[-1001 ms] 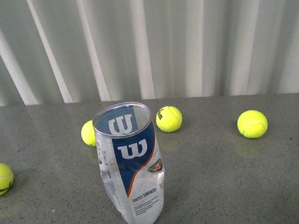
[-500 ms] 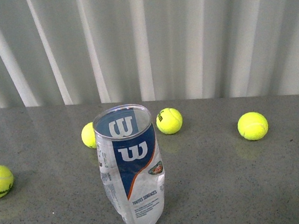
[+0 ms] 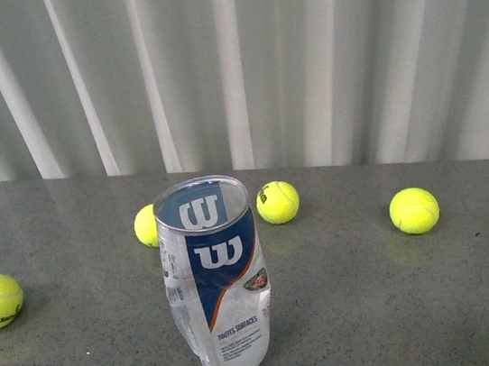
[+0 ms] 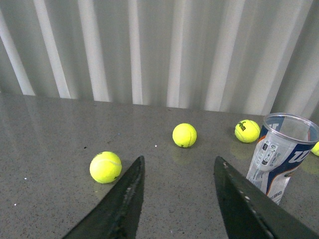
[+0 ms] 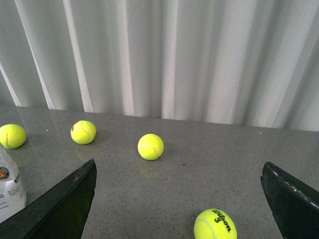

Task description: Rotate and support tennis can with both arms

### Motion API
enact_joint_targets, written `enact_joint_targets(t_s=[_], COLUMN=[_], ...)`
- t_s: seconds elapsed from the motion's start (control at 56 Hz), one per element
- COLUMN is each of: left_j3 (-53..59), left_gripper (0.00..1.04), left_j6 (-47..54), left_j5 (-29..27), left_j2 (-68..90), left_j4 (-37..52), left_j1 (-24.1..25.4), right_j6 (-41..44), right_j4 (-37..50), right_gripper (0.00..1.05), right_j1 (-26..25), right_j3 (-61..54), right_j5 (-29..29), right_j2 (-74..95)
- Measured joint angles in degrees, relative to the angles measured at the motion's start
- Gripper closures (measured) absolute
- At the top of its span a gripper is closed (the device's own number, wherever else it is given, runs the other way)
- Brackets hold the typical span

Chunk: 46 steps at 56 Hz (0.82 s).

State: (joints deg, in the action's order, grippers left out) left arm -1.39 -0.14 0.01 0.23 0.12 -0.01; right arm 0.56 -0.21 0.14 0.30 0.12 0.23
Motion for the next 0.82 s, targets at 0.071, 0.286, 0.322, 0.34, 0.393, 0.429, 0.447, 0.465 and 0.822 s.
enact_joint_targets(t_s=[0.071, 0.286, 0.322, 0.34, 0.393, 0.429, 0.447, 0.465, 0.822], left_j3=[0.00, 0.00, 0.00, 0.00, 0.00, 0.00, 0.00, 0.00, 0.00], left_gripper=[0.38, 0.05, 0.07, 0.08, 0.07, 0.07, 0.07, 0.07, 0.07], left_j6=[0.00, 0.02, 0.02, 0.00, 0.00, 0.00, 0.00, 0.00, 0.00], left_j5=[0.00, 0.00, 0.00, 0.02, 0.00, 0.00, 0.00, 0.02, 0.00], left_j2=[0.00, 0.00, 0.00, 0.00, 0.00, 0.00, 0.00, 0.00, 0.00], left_j4=[0.00, 0.00, 0.00, 0.00, 0.00, 0.00, 0.00, 0.00, 0.00], left_j1=[0.00, 0.00, 0.00, 0.00, 0.00, 0.00, 0.00, 0.00, 0.00], right_j6=[0.00, 0.00, 0.00, 0.00, 0.00, 0.00, 0.00, 0.00, 0.00], right_j4=[0.00, 0.00, 0.00, 0.00, 0.00, 0.00, 0.00, 0.00, 0.00], right_gripper=[0.07, 0.07, 0.07, 0.07, 0.07, 0.07, 0.07, 0.07, 0.07], right_j1=[0.00, 0.00, 0.00, 0.00, 0.00, 0.00, 0.00, 0.00, 0.00], right_j3=[0.00, 0.00, 0.00, 0.00, 0.00, 0.00, 0.00, 0.00, 0.00], right_j5=[0.00, 0.00, 0.00, 0.00, 0.00, 0.00, 0.00, 0.00, 0.00], right_j2=[0.00, 0.00, 0.00, 0.00, 0.00, 0.00, 0.00, 0.00, 0.00])
